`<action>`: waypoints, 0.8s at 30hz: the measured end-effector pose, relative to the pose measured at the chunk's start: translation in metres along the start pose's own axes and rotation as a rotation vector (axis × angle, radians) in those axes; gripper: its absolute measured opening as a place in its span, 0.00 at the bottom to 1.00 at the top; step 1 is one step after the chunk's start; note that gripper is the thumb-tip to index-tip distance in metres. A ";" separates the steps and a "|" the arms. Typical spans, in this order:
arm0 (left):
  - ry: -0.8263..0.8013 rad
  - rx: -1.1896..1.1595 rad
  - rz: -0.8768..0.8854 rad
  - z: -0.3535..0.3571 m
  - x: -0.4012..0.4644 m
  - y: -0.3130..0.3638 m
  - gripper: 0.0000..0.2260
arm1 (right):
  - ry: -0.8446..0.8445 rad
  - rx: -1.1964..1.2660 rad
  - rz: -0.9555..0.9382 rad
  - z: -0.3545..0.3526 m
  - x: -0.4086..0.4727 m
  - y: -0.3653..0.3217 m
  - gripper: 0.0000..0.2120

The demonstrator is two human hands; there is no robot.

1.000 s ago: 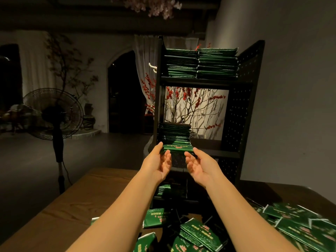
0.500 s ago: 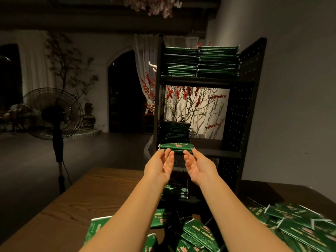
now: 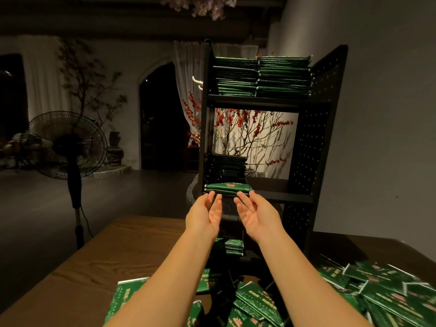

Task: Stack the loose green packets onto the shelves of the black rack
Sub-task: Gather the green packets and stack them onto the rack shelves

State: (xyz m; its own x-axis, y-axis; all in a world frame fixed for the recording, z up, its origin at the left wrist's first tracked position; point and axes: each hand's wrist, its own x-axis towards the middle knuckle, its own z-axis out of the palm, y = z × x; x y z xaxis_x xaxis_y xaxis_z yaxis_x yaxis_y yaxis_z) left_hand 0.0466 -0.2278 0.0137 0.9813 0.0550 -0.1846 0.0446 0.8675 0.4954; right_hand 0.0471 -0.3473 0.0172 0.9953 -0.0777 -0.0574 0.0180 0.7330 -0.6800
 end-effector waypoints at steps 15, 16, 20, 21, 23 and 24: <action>-0.022 0.107 0.016 0.003 -0.004 0.000 0.05 | -0.037 -0.046 0.014 -0.003 -0.003 -0.003 0.19; -0.022 0.111 0.016 0.003 -0.004 0.000 0.05 | -0.039 -0.052 0.015 -0.003 -0.004 -0.003 0.18; -0.071 0.140 0.001 -0.005 -0.004 0.003 0.08 | -0.032 -0.071 0.007 -0.006 -0.006 -0.001 0.16; -0.095 0.161 -0.011 -0.007 -0.004 0.003 0.08 | -0.025 -0.095 -0.001 -0.008 -0.007 0.000 0.14; -0.129 0.227 -0.035 -0.014 -0.005 0.002 0.08 | -0.006 -0.201 -0.025 -0.011 -0.010 0.003 0.09; -0.141 0.279 -0.036 -0.018 -0.007 0.000 0.08 | 0.000 -0.278 -0.037 -0.013 -0.012 0.006 0.07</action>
State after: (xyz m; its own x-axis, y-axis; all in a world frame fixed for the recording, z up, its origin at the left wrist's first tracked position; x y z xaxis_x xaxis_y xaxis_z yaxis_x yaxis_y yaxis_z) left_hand 0.0364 -0.2189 -0.0003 0.9936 -0.0589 -0.0961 0.1099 0.6977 0.7079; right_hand 0.0337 -0.3508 0.0037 0.9945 -0.1010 -0.0290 0.0275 0.5159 -0.8562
